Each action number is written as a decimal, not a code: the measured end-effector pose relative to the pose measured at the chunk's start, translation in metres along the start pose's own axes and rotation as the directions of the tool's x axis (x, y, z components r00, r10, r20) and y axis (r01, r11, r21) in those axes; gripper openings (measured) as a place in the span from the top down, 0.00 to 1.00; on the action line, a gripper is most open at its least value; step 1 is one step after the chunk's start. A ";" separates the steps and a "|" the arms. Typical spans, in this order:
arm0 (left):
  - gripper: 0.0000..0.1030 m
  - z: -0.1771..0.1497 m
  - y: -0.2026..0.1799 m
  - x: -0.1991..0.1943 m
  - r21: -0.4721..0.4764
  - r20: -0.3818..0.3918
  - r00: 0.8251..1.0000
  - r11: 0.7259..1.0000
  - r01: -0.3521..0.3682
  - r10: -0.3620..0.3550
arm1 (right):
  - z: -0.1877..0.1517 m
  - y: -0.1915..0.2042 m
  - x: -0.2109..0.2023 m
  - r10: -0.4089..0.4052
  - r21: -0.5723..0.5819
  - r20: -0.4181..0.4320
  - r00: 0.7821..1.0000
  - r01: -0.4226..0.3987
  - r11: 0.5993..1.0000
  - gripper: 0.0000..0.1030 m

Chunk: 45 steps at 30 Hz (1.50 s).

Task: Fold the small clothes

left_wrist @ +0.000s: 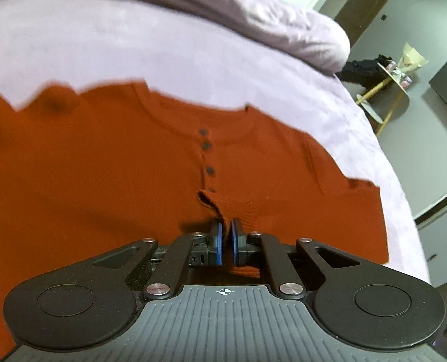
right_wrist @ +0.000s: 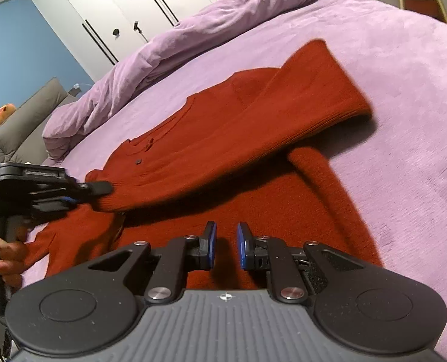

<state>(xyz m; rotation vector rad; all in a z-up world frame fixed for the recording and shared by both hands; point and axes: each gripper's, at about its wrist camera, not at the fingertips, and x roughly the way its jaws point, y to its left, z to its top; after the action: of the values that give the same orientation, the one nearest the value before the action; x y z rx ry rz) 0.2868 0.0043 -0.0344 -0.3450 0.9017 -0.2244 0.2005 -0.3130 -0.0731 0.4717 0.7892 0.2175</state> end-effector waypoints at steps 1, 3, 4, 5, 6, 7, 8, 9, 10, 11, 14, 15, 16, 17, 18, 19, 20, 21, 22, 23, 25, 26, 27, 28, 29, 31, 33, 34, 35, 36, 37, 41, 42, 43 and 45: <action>0.92 0.004 0.000 -0.004 0.016 0.014 1.000 1.000 -0.025 0.025 | 0.001 0.000 0.001 -0.017 -0.008 0.006 1.000 0.017 1.000 0.87; 0.92 0.013 0.006 -0.014 0.062 0.050 0.994 0.993 -0.096 0.093 | 0.003 0.002 0.001 -0.058 -0.035 0.016 0.998 0.059 0.998 0.87; 0.92 0.016 0.008 -0.017 0.086 0.067 0.989 0.987 -0.134 0.129 | 0.003 0.003 0.001 -0.085 -0.055 0.019 0.996 0.086 0.995 0.88; 0.92 0.019 0.012 -0.021 0.110 0.087 0.981 0.977 -0.181 0.172 | 0.003 0.004 0.000 -0.110 -0.076 0.024 0.994 0.111 0.991 0.88; 0.92 0.021 0.018 -0.026 0.129 0.101 0.972 0.966 -0.224 0.212 | 0.003 0.007 0.001 -0.133 -0.095 0.029 0.991 0.136 0.986 0.88; 0.92 0.024 0.023 -0.029 0.149 0.120 0.958 0.949 -0.276 0.260 | 0.004 0.010 0.002 -0.162 -0.113 0.032 0.986 0.164 0.980 0.88; 0.92 0.026 0.028 -0.031 0.165 0.142 0.942 0.931 -0.326 0.305 | 0.004 0.013 0.003 -0.176 -0.120 0.033 0.984 0.179 0.976 0.88; 0.92 0.028 0.031 -0.032 0.179 0.160 0.926 0.913 -0.368 0.342 | 0.004 0.015 0.003 -0.185 -0.120 0.035 0.982 0.188 0.975 0.88; 0.92 0.029 0.036 -0.033 0.196 0.183 0.904 0.887 -0.418 0.386 | 0.005 0.016 0.003 -0.189 -0.115 0.035 0.981 0.192 0.975 0.86; 0.92 0.029 0.040 -0.033 0.212 0.205 0.880 0.859 -0.467 0.428 | 0.006 0.016 0.004 -0.181 -0.100 0.033 0.983 0.184 0.978 0.85; 0.92 0.032 0.052 -0.037 0.208 0.227 0.852 0.831 -0.516 0.472 | 0.011 0.011 0.003 -0.135 -0.039 0.018 0.991 0.135 0.990 0.71; 0.92 0.030 0.059 -0.038 0.190 0.219 0.862 0.846 -0.497 0.458 | 0.014 0.010 0.003 -0.112 -0.026 0.012 0.994 0.113 0.993 0.71; 0.92 0.031 0.060 -0.038 0.179 0.213 0.868 0.855 -0.487 0.449 | 0.017 0.011 0.003 -0.089 -0.024 0.009 0.996 0.090 0.996 0.70; 0.92 0.031 0.063 -0.037 0.177 0.215 0.869 0.857 -0.484 0.446 | 0.022 0.013 0.002 -0.069 -0.033 0.013 0.998 0.069 0.997 0.70; 0.92 0.031 0.063 -0.036 0.182 0.226 0.866 0.854 -0.488 0.447 | 0.026 0.016 0.002 -0.054 -0.044 0.026 0.998 0.055 0.998 0.70; 0.92 0.031 0.062 -0.035 0.192 0.239 0.862 0.849 -0.493 0.447 | 0.031 0.019 0.002 -0.048 -0.057 0.046 0.998 0.050 0.997 0.66; 0.92 0.033 0.061 -0.033 0.203 0.248 0.860 0.844 -0.496 0.446 | 0.038 0.021 0.002 -0.049 -0.070 0.070 0.996 0.054 0.996 0.62; 0.92 0.033 0.060 -0.030 0.210 0.253 0.859 0.842 -0.497 0.445 | 0.044 0.023 0.004 -0.054 -0.075 0.083 0.995 0.061 0.995 0.61; 0.92 0.034 0.059 -0.029 0.214 0.256 0.860 0.842 -0.495 0.441 | 0.052 0.024 0.007 -0.068 -0.076 0.103 0.992 0.076 0.994 0.60; 0.92 0.035 0.059 -0.027 0.216 0.255 0.862 0.843 -0.493 0.438 | 0.060 0.024 0.010 -0.082 -0.074 0.118 0.990 0.091 0.993 0.59; 0.92 0.038 0.060 -0.025 0.215 0.256 0.862 0.844 -0.492 0.437 | 0.074 0.025 0.019 -0.122 -0.069 0.146 0.982 0.133 0.989 0.56; 0.92 0.039 0.061 -0.023 0.211 0.255 0.862 0.845 -0.492 0.438 | 0.082 0.026 0.026 -0.141 -0.073 0.156 0.978 0.153 0.985 0.50; 0.92 0.040 0.062 -0.022 0.208 0.253 0.862 0.846 -0.491 0.439 | 0.089 0.027 0.035 -0.159 -0.086 0.158 0.975 0.174 0.981 0.47; 0.92 0.040 0.063 -0.020 0.204 0.251 0.863 0.847 -0.491 0.440 | 0.096 0.029 0.049 -0.184 -0.107 0.145 0.972 0.200 0.974 0.46; 0.92 0.041 0.063 -0.018 0.201 0.248 0.862 0.847 -0.491 0.441 | 0.101 0.030 0.061 -0.205 -0.125 0.124 0.971 0.220 0.968 0.47; 0.92 0.041 0.063 -0.015 0.204 0.247 0.862 0.846 -0.493 0.443 | 0.105 0.031 0.084 -0.238 -0.162 0.083 0.968 0.248 0.955 0.54; 0.92 0.041 0.063 -0.013 0.217 0.254 0.858 0.838 -0.501 0.447 | 0.106 0.035 0.101 -0.258 -0.209 0.052 0.965 0.263 0.942 0.74; 0.92 0.041 0.063 -0.012 0.222 0.262 0.855 0.834 -0.505 0.448 | 0.106 0.037 0.108 -0.282 -0.239 0.046 0.958 0.285 0.928 0.94; 0.92 0.042 0.063 -0.011 0.219 0.272 0.852 0.833 -0.508 0.448 | 0.105 0.040 0.111 -0.298 -0.273 0.064 0.952 0.304 0.913 0.94; 0.92 0.042 0.063 -0.011 0.210 0.279 0.851 0.836 -0.506 0.445 | 0.104 0.044 0.110 -0.299 -0.305 0.101 0.949 0.316 0.899 0.94; 0.92 0.044 0.064 -0.011 0.197 0.285 0.853 0.844 -0.498 0.437 | 0.103 0.047 0.106 -0.305 -0.329 0.154 0.940 0.340 0.881 0.94; 0.93 0.039 0.061 0.011 0.226 0.263 0.864 0.843 -0.488 0.430 | 0.097 0.047 0.104 -0.404 -0.355 0.309 0.861 0.499 0.790 0.94; 0.93 0.037 0.060 0.018 0.244 0.259 0.861 0.833 -0.497 0.438 | 0.096 0.045 0.110 -0.422 -0.363 0.297 0.856 0.510 0.779 0.94; 0.93 0.034 0.061 0.026 0.261 0.243 0.861 0.825 -0.501 0.446 | 0.093 0.041 0.118 -0.440 -0.378 0.277 0.854 0.518 0.767 0.94; 0.93 0.030 0.066 0.037 0.266 0.201 0.867 0.826 -0.497 0.456 | 0.088 0.038 0.125 -0.450 -0.413 0.280 0.848 0.530 0.741 0.94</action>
<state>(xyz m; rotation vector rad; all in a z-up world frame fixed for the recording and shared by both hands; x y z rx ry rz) 0.3359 0.0586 -0.0697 0.1669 0.7817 0.1237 0.3501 -0.2634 -0.0800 -0.2020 0.6428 -0.1281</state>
